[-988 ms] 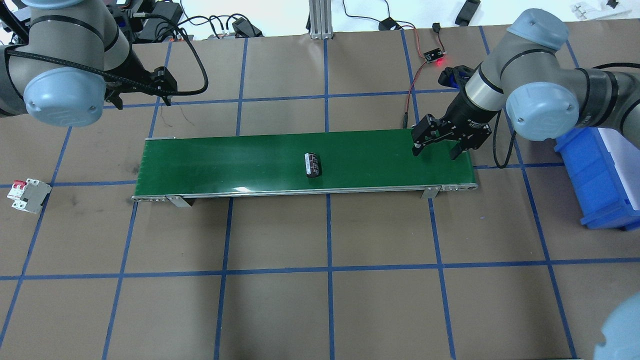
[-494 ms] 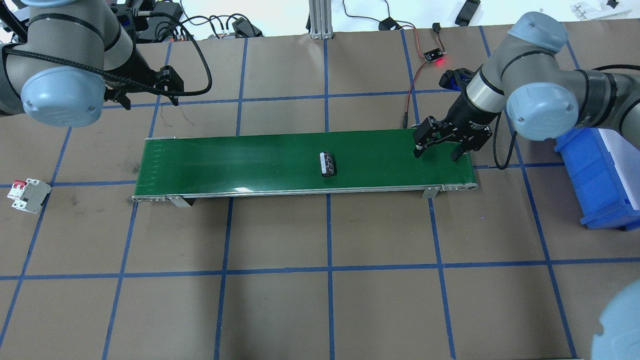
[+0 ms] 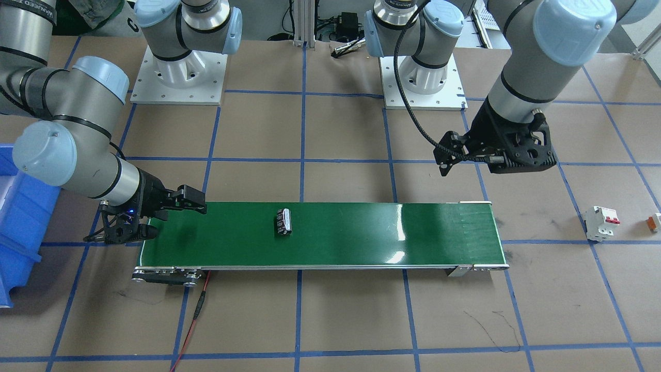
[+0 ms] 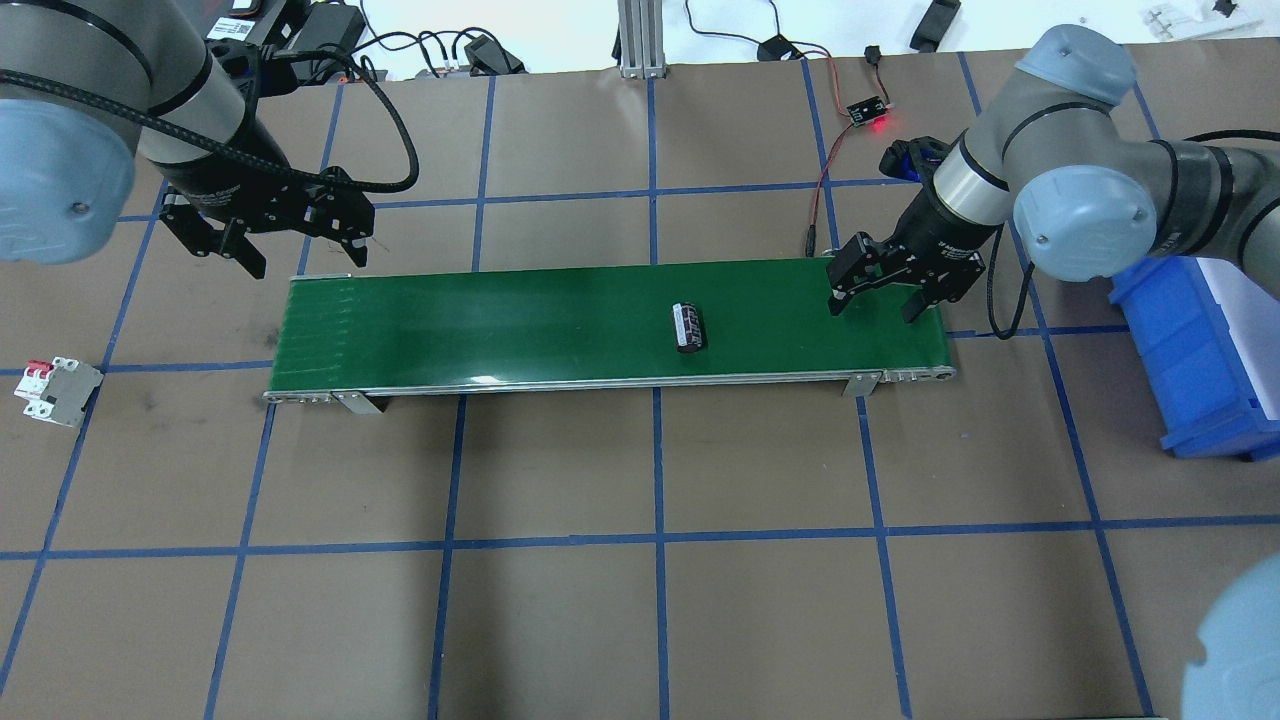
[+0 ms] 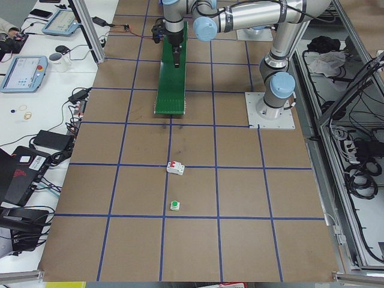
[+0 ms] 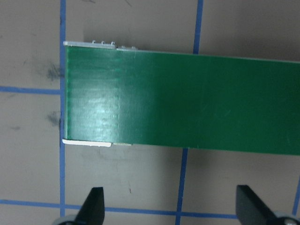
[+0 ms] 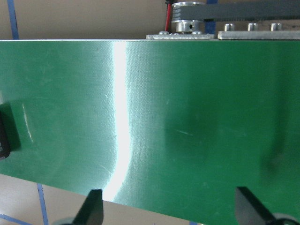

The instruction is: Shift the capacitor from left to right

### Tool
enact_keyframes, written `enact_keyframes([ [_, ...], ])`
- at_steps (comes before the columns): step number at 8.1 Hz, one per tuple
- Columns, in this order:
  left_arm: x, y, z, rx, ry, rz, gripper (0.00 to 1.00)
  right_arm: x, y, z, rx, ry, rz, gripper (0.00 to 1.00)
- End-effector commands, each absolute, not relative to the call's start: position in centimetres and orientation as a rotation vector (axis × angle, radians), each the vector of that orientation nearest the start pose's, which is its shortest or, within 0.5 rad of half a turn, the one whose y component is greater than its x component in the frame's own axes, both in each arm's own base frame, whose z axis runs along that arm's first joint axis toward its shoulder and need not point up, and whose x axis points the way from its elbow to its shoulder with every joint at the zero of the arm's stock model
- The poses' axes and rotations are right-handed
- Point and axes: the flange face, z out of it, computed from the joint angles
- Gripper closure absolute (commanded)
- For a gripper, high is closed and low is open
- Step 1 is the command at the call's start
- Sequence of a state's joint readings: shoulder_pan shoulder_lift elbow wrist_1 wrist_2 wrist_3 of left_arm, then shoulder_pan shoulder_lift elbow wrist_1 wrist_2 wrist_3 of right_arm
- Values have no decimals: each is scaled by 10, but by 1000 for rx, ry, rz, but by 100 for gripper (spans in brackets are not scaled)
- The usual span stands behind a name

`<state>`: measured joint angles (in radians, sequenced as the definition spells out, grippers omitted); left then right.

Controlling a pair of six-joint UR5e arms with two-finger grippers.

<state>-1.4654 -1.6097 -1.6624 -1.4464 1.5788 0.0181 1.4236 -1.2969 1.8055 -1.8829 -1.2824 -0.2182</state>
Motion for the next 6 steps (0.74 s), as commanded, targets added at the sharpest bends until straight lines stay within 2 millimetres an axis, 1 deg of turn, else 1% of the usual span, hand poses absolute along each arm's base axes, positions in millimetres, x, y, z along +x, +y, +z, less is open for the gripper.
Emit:
enact_keyframes([
  [1,-83,-484,456,-133,3143,110,0,81,-555,267,-48,2816,202,0],
  [2,-84,-481,457,-133,3144,123,0,81,-555,267,-48,2816,202,0],
  [3,-86,-474,464,-136,3155,117,0,81,-555,266,-47,2816,207,0],
  [4,-90,-452,481,-139,3173,138,0,82,-554,266,-40,2811,208,0],
  [5,-93,-417,502,-136,3166,208,0,82,-554,264,-17,2809,215,0],
  [6,-96,-385,520,-133,3159,243,0,83,-555,261,-14,2798,221,0],
])
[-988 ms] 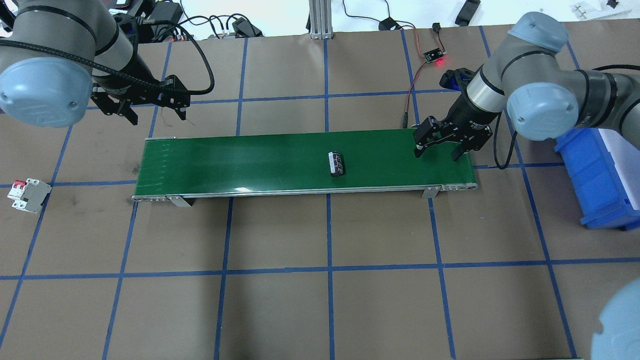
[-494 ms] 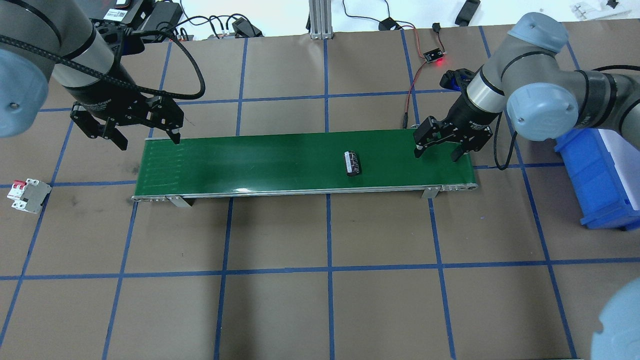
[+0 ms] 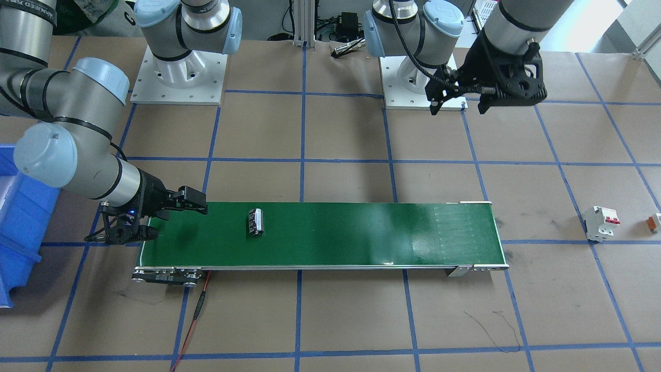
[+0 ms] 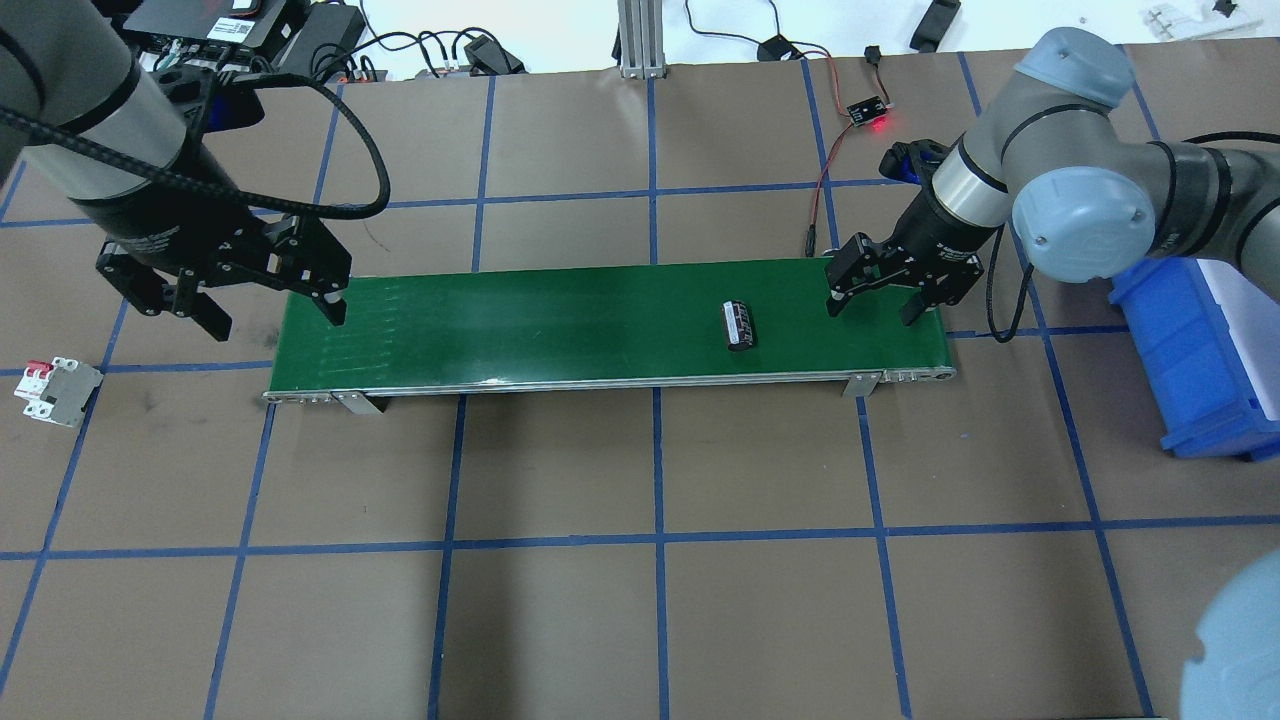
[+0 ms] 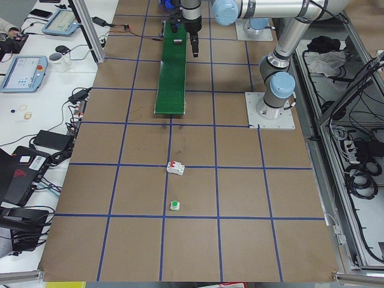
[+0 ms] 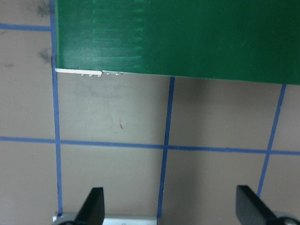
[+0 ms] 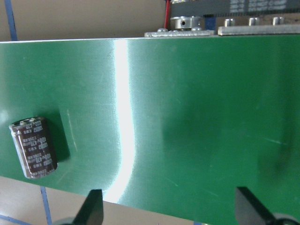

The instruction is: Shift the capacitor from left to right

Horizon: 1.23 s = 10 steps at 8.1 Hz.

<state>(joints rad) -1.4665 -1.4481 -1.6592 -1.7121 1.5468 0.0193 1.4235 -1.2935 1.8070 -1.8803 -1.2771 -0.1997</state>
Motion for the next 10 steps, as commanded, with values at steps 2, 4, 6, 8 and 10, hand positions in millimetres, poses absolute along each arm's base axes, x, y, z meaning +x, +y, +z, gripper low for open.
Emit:
enact_keyframes([
  [2,-96,-369,526,-134,3150,243,0,85,-556,257,-9,2776,224,0],
  [4,-96,-373,530,-127,3154,190,0,85,-557,257,-12,2775,217,0],
  [6,-75,-419,511,-184,3129,119,0,84,-559,256,-14,2777,207,0],
  [8,-53,-439,504,-200,3064,124,0,84,-564,248,-15,2778,201,0],
  [10,-49,-457,484,-197,3057,179,0,84,-563,248,-13,2777,200,0],
])
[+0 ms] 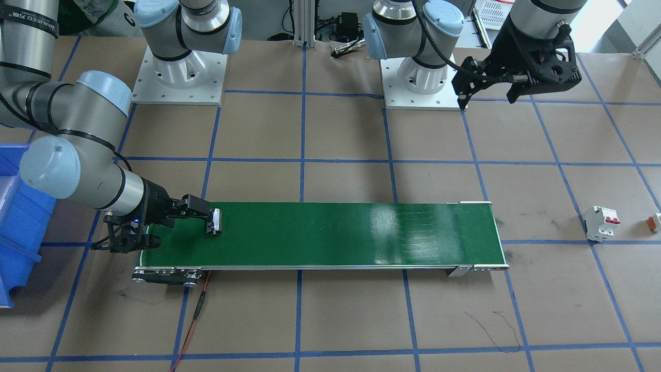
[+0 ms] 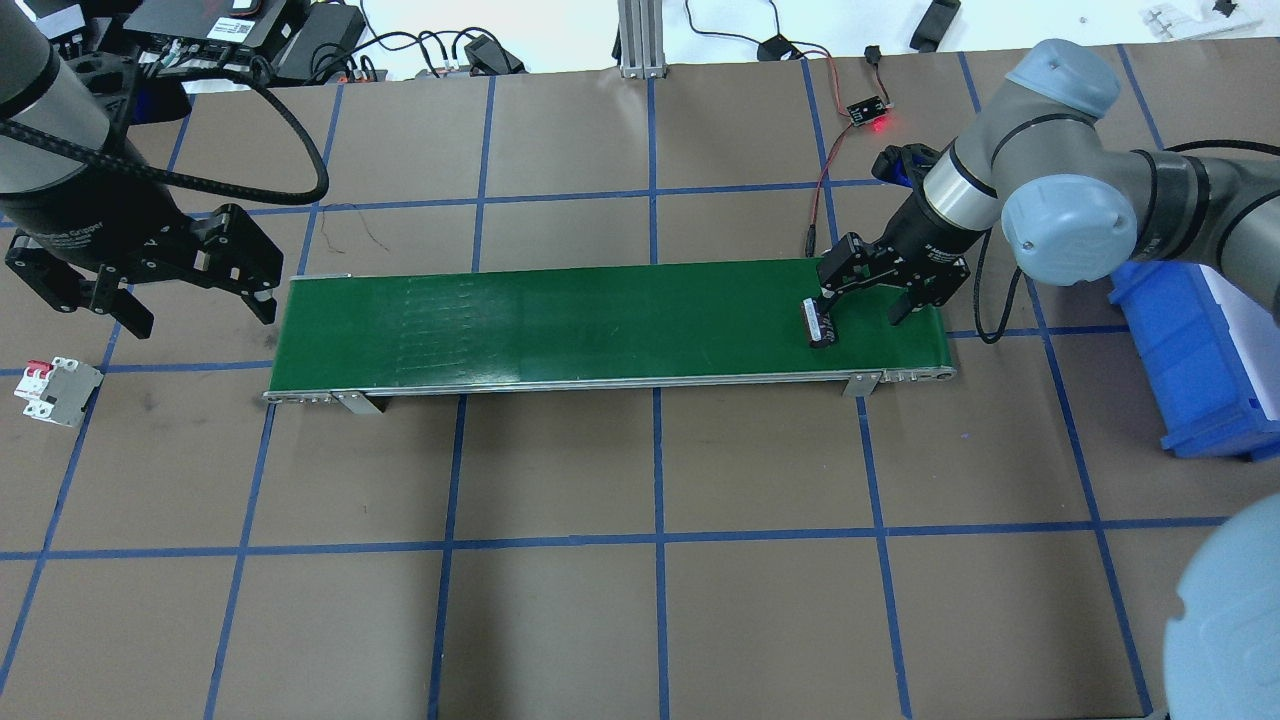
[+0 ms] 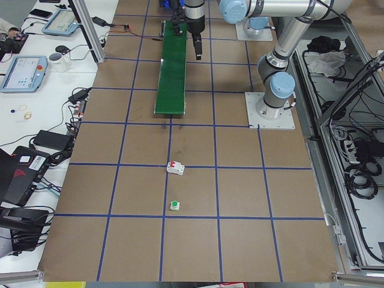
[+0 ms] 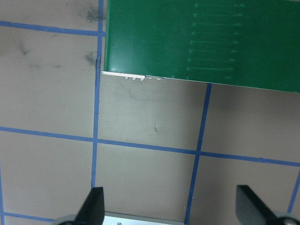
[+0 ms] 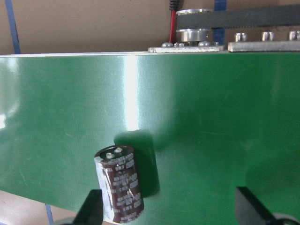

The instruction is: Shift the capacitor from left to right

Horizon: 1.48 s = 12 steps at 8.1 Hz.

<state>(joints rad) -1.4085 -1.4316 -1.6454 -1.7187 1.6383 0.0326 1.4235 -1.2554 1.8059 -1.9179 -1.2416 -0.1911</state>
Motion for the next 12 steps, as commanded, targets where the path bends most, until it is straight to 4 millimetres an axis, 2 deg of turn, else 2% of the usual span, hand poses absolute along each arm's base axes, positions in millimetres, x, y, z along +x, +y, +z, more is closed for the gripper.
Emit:
enact_keyframes([
  [1,-48,-466,475,-192,3058,191,0,84,-563,248,-13,2777,200,0],
  [3,-52,-476,468,-172,3058,160,0,84,-563,247,-15,2778,203,5],
  [4,-55,-475,468,-158,3062,167,0,83,-563,247,-18,2785,205,17],
  [5,-57,-473,468,-121,3066,167,0,82,-562,247,-29,2795,220,46],
  [6,-55,-475,464,-118,3067,184,0,81,-562,246,-38,2800,222,64],
  [7,-54,-479,457,-113,3066,194,0,80,-561,246,-41,2810,234,90],
  [8,-53,-482,457,-100,3061,195,0,78,-557,243,-52,2831,274,100],
  [10,-56,-482,457,-59,3067,193,0,77,-559,245,-116,2837,270,100],
  [12,-56,-483,453,-53,3069,207,0,71,-561,262,-114,2903,247,100],
])
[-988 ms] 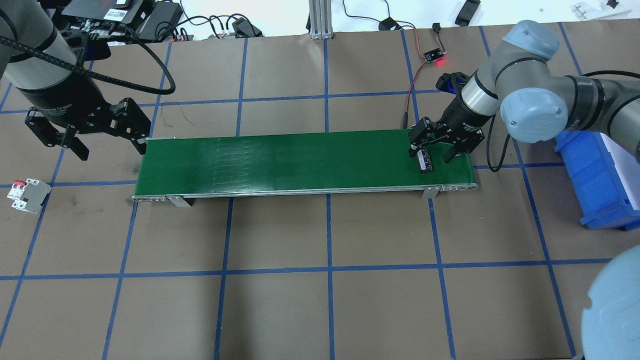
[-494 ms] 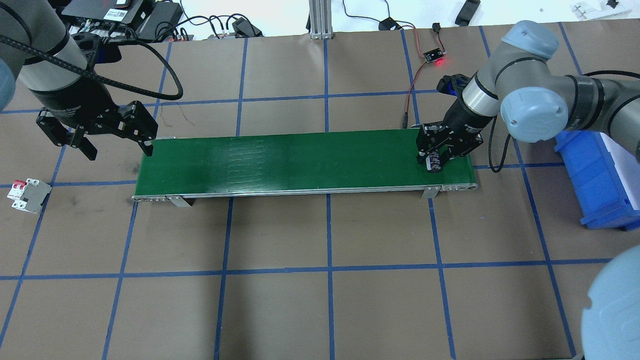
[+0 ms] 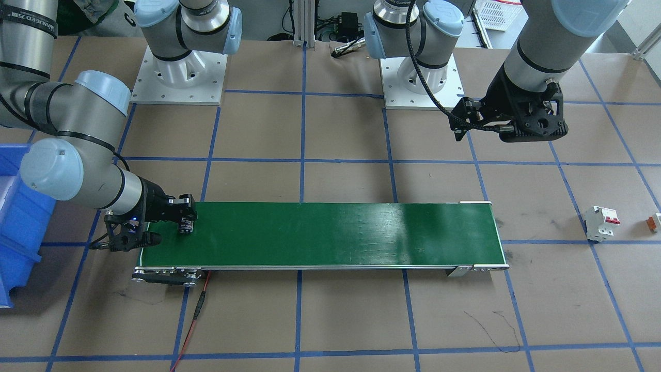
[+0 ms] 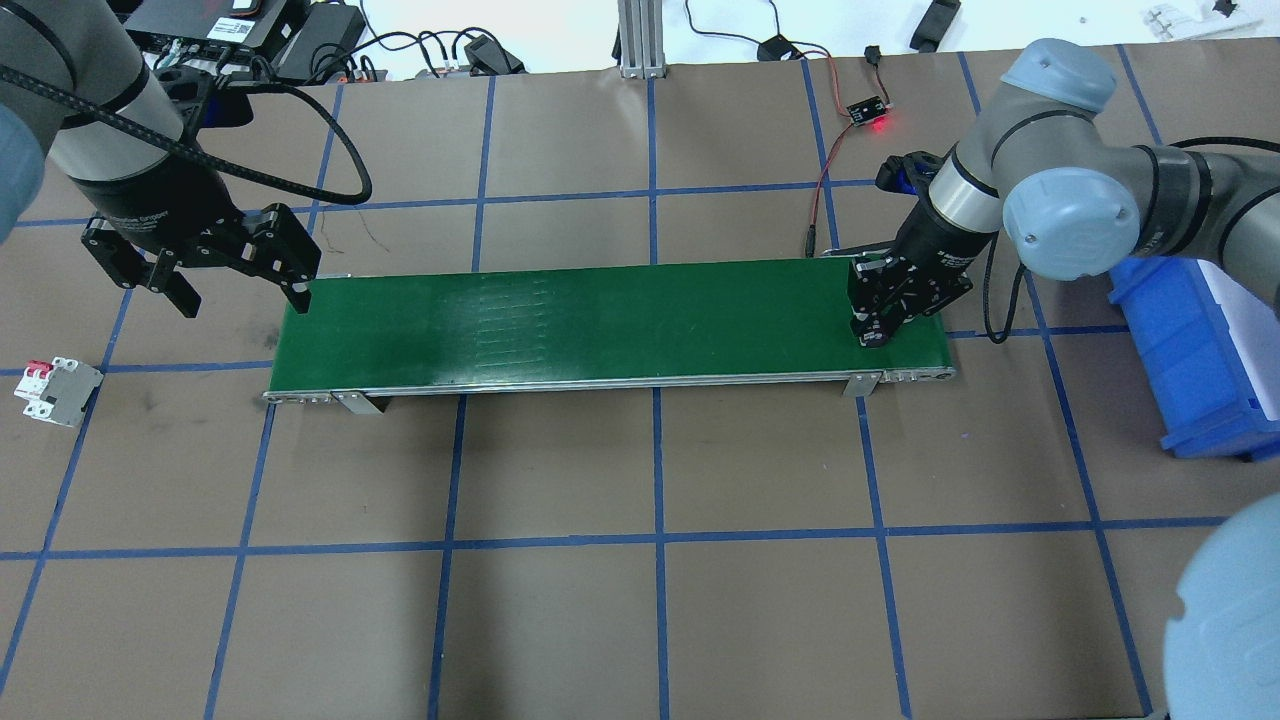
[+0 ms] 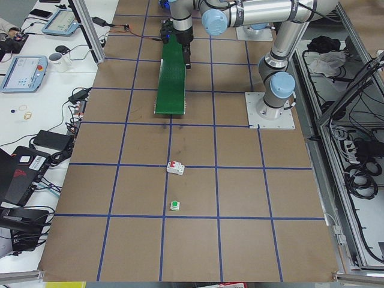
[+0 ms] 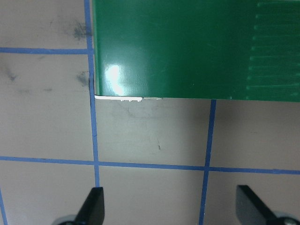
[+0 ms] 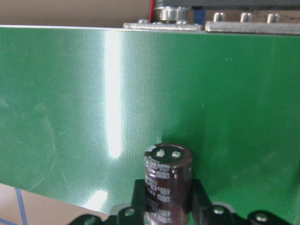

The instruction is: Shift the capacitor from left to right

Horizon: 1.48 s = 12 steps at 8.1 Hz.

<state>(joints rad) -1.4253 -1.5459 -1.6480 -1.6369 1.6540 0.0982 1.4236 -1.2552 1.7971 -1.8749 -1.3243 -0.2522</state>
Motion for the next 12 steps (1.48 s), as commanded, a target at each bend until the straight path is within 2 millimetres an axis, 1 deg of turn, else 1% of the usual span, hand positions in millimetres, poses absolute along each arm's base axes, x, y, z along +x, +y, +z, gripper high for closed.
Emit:
enact_keyframes([
  [1,-61,-484,448,-31,3068,226,0,61,-563,285,-129,2992,225,100],
  [2,-67,-489,440,-5,3072,251,0,55,-568,317,-140,3057,169,100],
  [3,-76,-491,436,29,3069,269,0,44,-569,334,-127,3099,159,100],
  [4,-90,-489,436,77,3059,275,0,13,-566,351,-83,3154,146,100],
  [5,-104,-486,435,121,3054,273,0,-27,-563,357,-48,3172,151,100],
  [6,-109,-487,433,130,3062,265,0,-70,-559,359,-53,3170,156,100],
  [7,-111,-487,434,141,3063,263,0,-108,-556,370,-16,3176,125,100],
  [8,-114,-486,434,216,3062,262,0,-125,-555,377,-33,3206,126,100],
  [9,-114,-488,435,314,3062,251,0,-137,-555,385,-99,3269,142,100],
  [10,-115,-486,439,364,3058,241,0,-163,-548,386,-90,3286,162,100],
  [11,-115,-485,443,347,3059,229,0,-191,-539,383,-93,3277,179,100],
  [12,-115,-479,448,340,3057,229,0,-214,-533,375,-89,3262,204,100],
])
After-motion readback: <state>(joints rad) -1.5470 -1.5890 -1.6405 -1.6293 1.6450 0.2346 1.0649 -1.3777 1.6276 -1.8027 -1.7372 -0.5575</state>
